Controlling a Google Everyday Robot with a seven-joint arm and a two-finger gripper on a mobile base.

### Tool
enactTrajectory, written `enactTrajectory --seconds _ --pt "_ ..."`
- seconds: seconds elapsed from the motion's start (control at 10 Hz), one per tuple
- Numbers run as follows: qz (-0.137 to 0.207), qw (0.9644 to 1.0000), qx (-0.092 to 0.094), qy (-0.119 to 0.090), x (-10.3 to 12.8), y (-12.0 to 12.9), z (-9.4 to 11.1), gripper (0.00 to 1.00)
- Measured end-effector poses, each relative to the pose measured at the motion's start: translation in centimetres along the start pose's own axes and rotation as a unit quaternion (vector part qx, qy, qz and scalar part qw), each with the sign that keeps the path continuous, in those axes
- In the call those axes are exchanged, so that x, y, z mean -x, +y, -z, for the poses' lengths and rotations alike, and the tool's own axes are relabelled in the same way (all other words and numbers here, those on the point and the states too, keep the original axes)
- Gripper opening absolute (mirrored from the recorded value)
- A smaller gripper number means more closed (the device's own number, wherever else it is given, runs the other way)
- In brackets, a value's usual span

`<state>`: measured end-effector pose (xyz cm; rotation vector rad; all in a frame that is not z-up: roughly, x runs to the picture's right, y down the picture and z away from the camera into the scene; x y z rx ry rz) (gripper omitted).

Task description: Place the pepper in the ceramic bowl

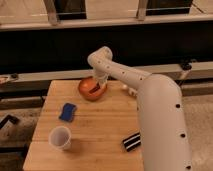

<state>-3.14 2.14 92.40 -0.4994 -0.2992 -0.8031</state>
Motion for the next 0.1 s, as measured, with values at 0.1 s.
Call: enactTrajectory --seconds 0.1 --pt "0.000 1.0000 -0.001 0.000 0.03 -0.07 -0.05 0.59"
